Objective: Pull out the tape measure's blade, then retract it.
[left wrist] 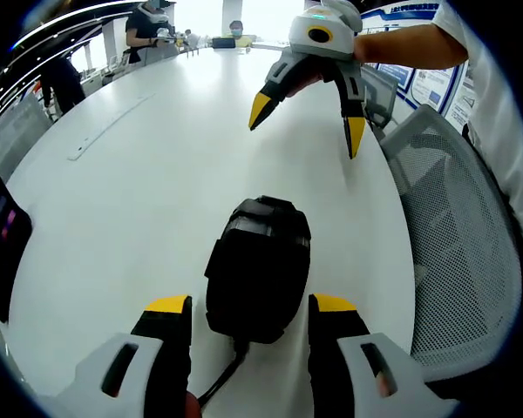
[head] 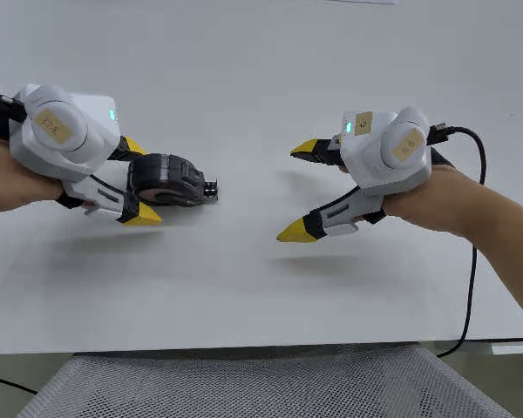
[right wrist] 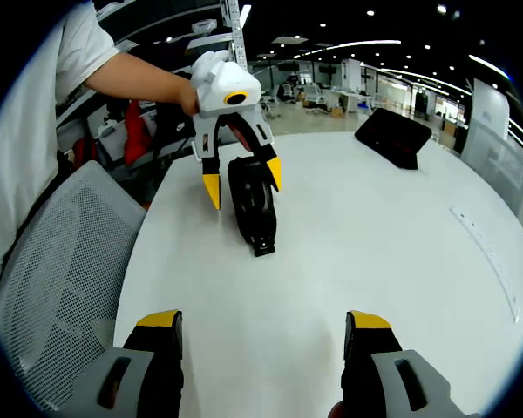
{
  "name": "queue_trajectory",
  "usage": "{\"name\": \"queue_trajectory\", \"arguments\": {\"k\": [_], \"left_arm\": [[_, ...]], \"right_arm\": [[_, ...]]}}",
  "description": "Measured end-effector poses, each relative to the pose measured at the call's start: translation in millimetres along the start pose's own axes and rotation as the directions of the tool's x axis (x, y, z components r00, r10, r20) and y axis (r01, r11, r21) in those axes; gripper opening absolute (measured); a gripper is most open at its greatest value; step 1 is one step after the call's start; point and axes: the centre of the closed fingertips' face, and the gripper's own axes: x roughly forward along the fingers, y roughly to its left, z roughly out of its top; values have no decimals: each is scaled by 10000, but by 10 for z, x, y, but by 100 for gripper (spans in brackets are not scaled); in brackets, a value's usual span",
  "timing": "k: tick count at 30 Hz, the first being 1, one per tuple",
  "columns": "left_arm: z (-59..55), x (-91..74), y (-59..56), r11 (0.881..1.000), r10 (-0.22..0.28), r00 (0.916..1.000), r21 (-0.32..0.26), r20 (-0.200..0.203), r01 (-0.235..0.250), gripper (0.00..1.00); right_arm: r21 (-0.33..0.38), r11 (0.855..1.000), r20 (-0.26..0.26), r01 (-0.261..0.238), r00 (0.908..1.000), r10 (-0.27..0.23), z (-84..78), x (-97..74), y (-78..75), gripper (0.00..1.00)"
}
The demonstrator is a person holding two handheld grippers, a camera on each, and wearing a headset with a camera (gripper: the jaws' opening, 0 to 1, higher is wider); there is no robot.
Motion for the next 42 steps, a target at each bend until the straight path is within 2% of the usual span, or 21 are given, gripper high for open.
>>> {"name": "queue_trajectory", "arguments": {"k": [4, 12, 16, 24, 34, 42], "left_arm": [[-1, 6, 8, 9999, -3, 10000, 110, -42, 3, 41], [3, 24, 19, 9998, 31, 10000, 175, -80, -29, 38], [5, 42, 9, 9996, 22, 10000, 266, -87, -20, 32], [-6, 73, 3, 9994, 5, 9999, 359, -173, 1, 31], [3, 79, 6, 9994, -32, 10000, 338, 40, 30, 31], [-12, 82, 8, 9993, 32, 9998, 376, -180, -26, 30]], "right_arm": [[3, 10000, -24, -16, 10000, 16, -2, 16, -9, 73], [-16, 10000, -3, -56, 10000, 56, 8, 57, -16, 72], [-48, 9999, 43, -105, 9999, 105, 26, 89, -12, 70], [-82, 9999, 147, -72, 9999, 73, 50, 134, -38, 67], [-48, 10000, 590, -39, 9982, 41, 154, 257, -60, 60], [-133, 9999, 835, -89, 9965, 99, 228, 388, -60, 53]]}}
